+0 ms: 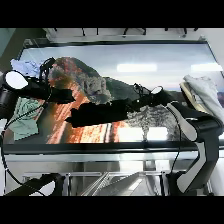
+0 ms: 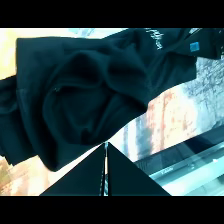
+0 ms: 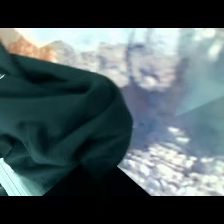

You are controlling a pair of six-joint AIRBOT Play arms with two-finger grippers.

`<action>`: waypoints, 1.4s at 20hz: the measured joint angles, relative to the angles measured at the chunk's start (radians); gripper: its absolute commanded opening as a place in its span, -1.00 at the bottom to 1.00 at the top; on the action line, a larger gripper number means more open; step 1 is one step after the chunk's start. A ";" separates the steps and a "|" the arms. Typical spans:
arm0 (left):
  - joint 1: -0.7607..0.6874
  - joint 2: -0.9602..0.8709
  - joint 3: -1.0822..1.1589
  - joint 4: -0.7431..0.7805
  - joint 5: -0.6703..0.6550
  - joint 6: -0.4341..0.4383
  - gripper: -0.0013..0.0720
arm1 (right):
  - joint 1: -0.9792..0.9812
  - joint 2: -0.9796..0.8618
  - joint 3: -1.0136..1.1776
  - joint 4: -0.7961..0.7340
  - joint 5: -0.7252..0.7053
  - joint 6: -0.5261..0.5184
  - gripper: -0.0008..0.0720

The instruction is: Fold the shirts.

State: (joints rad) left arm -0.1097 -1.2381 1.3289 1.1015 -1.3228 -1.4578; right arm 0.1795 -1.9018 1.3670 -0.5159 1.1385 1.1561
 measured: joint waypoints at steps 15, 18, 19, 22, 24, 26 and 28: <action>0.000 0.007 0.000 -0.003 0.043 0.040 -0.92 | -0.152 0.737 0.092 -0.222 0.049 0.265 -0.93; 0.000 0.007 0.000 -0.003 0.026 0.050 -0.92 | -0.188 0.762 0.135 -0.230 0.053 0.294 -0.93; 0.000 0.007 0.000 -0.003 0.022 0.050 -0.92 | -0.206 0.761 0.145 -0.227 0.053 0.299 -0.92; 0.000 0.007 0.000 -0.003 0.016 0.053 -0.92 | -0.267 0.741 0.159 -0.164 0.042 0.277 -0.92; 0.000 0.007 0.000 -0.003 0.016 0.054 -0.92 | -0.316 0.715 0.172 -0.085 0.008 0.240 -0.92; 0.000 0.007 0.000 -0.003 0.018 0.054 -0.92 | -0.371 0.669 0.204 -0.037 -0.024 0.208 -0.93; 0.000 0.007 0.000 -0.003 0.020 0.055 -0.92 | -0.417 0.610 0.256 -0.003 -0.040 0.180 -0.92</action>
State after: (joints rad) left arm -0.1097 -1.2308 1.3285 1.0981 -1.3025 -1.4029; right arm -0.2379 -1.2915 1.6234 -0.5194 1.0988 1.3357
